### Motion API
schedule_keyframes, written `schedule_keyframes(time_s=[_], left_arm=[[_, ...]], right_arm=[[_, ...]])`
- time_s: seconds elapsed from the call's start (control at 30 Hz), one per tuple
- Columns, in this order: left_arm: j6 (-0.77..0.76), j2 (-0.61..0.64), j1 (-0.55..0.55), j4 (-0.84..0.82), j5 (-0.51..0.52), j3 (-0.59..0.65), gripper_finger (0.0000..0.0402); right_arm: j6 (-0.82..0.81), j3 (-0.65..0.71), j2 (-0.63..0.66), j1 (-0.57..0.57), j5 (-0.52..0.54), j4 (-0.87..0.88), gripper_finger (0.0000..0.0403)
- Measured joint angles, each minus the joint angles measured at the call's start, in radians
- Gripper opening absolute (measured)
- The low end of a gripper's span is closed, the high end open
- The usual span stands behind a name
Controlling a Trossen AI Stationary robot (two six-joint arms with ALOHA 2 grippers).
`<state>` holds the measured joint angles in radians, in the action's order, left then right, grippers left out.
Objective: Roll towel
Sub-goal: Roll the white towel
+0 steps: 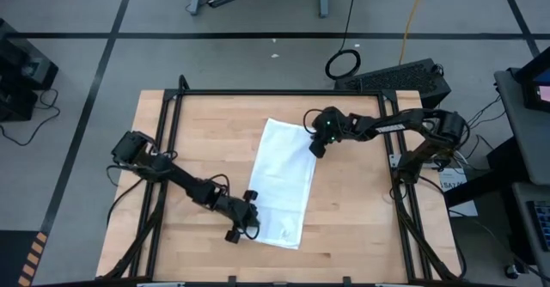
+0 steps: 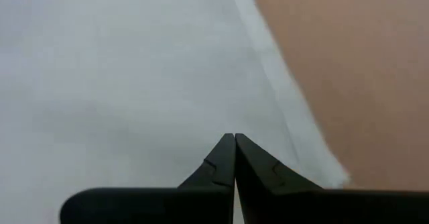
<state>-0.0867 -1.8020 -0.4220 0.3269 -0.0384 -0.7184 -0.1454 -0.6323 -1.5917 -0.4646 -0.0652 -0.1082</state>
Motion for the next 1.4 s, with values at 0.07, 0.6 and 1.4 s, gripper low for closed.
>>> schedule_keyframes(time_s=[0.07, 0.6, 1.4], left_arm=[[0.015, -0.001, 0.01, 0.04, 0.002, 0.0, 0.0042], [-0.037, -0.043, 0.01, 0.058, -0.049, -0.002, 0.0042], [0.157, 0.117, 0.083, 0.014, 0.147, 0.003, 0.0042]], right_arm=[[-0.007, 0.0, -0.012, 0.005, 0.018, -0.059, 0.0], [-0.053, -0.003, -0.123, -0.056, 0.037, -0.143, 0.0], [-0.173, -0.015, 0.01, 0.326, -0.017, -0.051, 0.0]])
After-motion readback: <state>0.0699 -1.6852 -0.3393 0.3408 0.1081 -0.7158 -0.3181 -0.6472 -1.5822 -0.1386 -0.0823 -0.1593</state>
